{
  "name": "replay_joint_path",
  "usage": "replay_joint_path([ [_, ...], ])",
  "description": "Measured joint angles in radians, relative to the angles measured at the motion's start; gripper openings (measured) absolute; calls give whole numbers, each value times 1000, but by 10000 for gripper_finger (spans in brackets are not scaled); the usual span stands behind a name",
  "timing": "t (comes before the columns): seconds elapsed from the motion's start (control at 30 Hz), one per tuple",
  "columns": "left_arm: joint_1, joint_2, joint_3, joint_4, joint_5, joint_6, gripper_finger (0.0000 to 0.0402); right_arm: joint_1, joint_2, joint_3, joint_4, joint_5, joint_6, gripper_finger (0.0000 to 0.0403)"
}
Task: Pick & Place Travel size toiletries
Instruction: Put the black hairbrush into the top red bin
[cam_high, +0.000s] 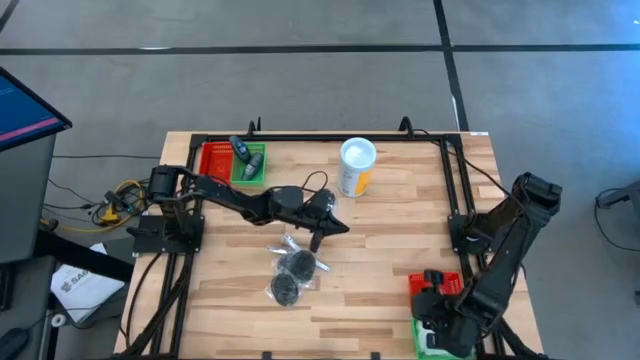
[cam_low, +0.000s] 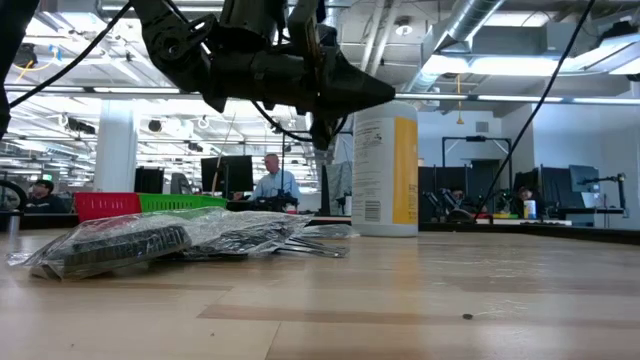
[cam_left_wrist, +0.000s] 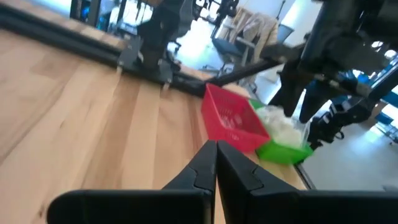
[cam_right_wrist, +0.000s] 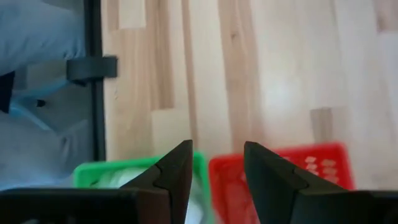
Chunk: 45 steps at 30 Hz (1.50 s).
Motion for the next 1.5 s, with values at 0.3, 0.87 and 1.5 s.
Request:
replay_joint_path([
  [0.3, -7, 0, 0, -193, 188, -8, 3, -109, 0, 0, 23, 30, -138, 139],
  [0.87, -19, 0, 0, -403, 270, 20, 3, -279, 9, -7, 132, 118, -325, 142],
  [1.5, -170, -459, -288, -434, -165, 27, 3, -521, 10, -342, 953, 29, -481, 133],
])
